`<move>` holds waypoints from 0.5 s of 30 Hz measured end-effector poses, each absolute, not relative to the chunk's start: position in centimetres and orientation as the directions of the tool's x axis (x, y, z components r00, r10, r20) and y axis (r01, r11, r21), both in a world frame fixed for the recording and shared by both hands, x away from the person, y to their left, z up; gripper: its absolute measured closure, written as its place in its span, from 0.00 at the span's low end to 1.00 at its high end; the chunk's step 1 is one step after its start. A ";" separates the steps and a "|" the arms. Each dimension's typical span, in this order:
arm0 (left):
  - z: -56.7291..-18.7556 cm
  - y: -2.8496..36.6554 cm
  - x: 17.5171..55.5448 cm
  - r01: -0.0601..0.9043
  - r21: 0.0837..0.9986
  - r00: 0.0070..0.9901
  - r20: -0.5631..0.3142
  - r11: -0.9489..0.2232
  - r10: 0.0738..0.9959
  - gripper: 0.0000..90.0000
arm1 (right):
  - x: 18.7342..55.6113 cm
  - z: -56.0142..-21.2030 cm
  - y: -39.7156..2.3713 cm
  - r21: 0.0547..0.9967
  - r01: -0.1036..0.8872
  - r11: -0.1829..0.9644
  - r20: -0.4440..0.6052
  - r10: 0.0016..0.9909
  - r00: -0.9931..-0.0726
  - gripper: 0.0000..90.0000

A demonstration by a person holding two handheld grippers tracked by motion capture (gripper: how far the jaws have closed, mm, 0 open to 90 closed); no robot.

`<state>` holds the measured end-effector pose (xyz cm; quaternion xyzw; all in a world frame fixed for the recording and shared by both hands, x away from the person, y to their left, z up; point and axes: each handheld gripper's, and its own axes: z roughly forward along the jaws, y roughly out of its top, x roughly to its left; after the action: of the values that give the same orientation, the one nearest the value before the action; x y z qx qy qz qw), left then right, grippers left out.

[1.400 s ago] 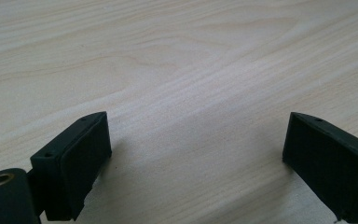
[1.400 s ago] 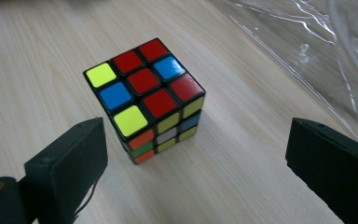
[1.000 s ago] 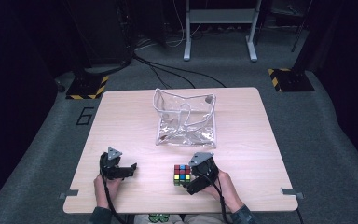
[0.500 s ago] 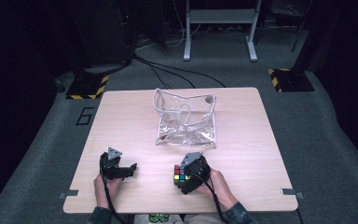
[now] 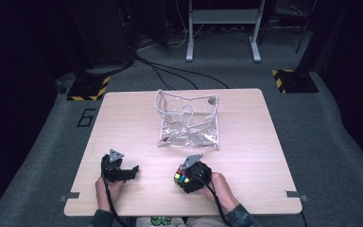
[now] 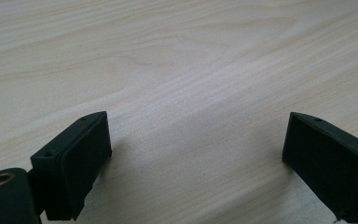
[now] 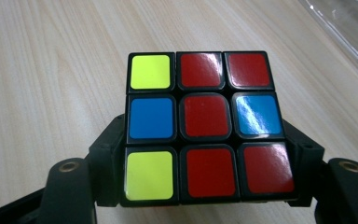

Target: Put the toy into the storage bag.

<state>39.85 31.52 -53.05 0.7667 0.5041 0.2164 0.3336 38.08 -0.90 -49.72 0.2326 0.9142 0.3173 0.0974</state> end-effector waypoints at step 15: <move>-53.0 31.5 39.8 0.628 0.730 0.399 -0.004 -0.270 0.917 0.08 | 37.8 -49.2 -1.7 0.635 0.365 0.681 -0.060 0.514 -0.856 0.37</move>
<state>39.84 31.51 -53.05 0.7669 0.5037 0.2167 0.3337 37.85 -1.66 -49.23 0.2414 0.9094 0.3178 0.1172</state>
